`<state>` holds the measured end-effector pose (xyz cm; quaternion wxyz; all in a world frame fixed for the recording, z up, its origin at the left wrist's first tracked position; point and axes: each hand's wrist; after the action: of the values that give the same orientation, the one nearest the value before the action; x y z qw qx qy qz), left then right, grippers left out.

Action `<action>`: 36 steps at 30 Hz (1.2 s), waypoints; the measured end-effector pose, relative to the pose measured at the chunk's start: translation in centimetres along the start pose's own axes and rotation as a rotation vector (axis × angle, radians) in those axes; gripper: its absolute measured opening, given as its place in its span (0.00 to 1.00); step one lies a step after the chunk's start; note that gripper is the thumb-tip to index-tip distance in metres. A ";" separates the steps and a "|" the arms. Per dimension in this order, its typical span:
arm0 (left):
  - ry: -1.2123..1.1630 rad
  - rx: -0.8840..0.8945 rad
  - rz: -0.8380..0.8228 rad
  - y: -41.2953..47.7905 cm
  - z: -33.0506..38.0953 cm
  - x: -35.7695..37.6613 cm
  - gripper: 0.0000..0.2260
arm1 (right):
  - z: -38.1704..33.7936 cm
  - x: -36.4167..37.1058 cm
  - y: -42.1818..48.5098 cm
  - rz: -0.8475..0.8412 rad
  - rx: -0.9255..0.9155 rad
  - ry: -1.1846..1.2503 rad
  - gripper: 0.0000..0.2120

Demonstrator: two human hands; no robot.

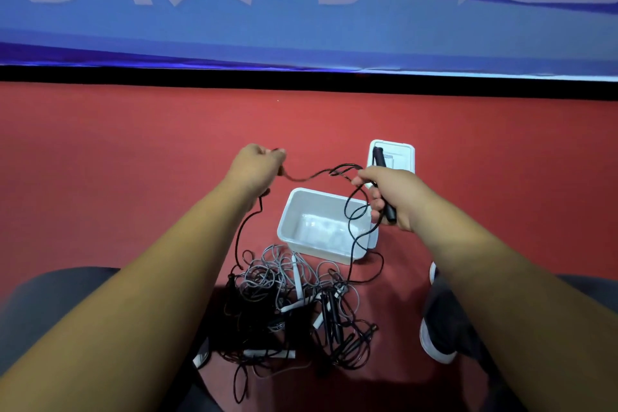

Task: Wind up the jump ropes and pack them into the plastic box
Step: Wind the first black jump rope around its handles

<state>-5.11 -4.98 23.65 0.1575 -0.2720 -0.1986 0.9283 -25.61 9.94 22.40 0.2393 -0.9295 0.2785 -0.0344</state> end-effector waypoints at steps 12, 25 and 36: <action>0.243 0.241 -0.308 -1.7 -0.6 2.3 0.10 | -1.6 -0.2 -1.1 -0.251 0.050 0.157 0.10; -0.501 -0.208 -0.120 0.4 -0.1 2.2 0.05 | -0.2 0.5 0.4 -0.242 -0.050 0.121 0.12; -0.161 -0.048 -0.411 -1.0 0.0 2.4 0.13 | -0.3 1.2 0.1 -0.243 -0.161 0.178 0.14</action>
<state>-6.82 -3.18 23.02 0.3205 -0.1542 -0.2838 0.8905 -24.74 9.13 22.59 0.1327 -0.9658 0.1858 -0.1230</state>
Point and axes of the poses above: each hand's wrist, its own y-axis towards the middle knuckle, its own x-axis out of the palm, z = x × y, and after that the axes turned 12 degrees about -x, right-handed
